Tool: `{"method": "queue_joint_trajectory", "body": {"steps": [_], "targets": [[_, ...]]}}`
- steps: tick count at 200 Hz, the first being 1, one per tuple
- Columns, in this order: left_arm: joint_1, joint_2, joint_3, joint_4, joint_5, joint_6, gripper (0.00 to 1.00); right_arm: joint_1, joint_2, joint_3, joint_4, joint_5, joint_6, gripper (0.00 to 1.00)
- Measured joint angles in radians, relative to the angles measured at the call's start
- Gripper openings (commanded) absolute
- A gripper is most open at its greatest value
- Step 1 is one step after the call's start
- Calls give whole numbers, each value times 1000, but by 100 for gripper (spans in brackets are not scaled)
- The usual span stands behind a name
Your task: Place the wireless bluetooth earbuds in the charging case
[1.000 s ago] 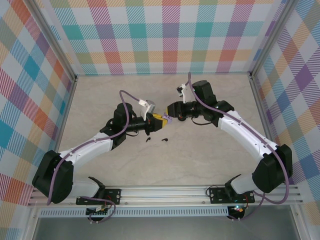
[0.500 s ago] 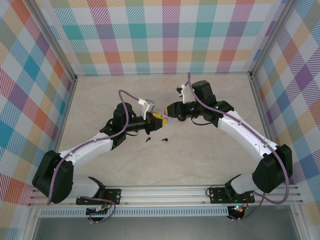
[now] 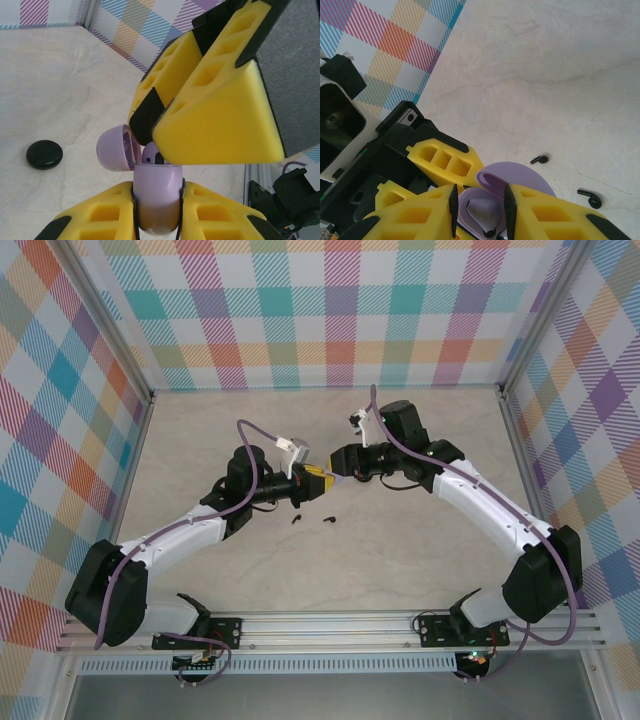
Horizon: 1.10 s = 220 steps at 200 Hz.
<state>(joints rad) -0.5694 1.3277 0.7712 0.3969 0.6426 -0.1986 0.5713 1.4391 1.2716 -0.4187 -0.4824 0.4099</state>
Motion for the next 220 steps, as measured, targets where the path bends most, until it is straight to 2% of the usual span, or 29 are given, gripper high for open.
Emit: {"method": "queue_joint_trajectory", "body": {"steps": [35,71,115,156,220], "targets": [[0,0,0,0,-2,0,5,4,-1,7,-9,3,-5,46],[0,-1,0,-2,-5,2,5,6,-26,8,-19,53,-7,50],[0,-17,0,-3,-8,7,5,-5,-98,8,-19,134,-3,49],[0,-53,0,-2,2,8,5,-68,-113,-7,-18,122,2,41],[0,-98,10,2,78,3,5,-187,-104,-109,22,-28,21,27]]}}
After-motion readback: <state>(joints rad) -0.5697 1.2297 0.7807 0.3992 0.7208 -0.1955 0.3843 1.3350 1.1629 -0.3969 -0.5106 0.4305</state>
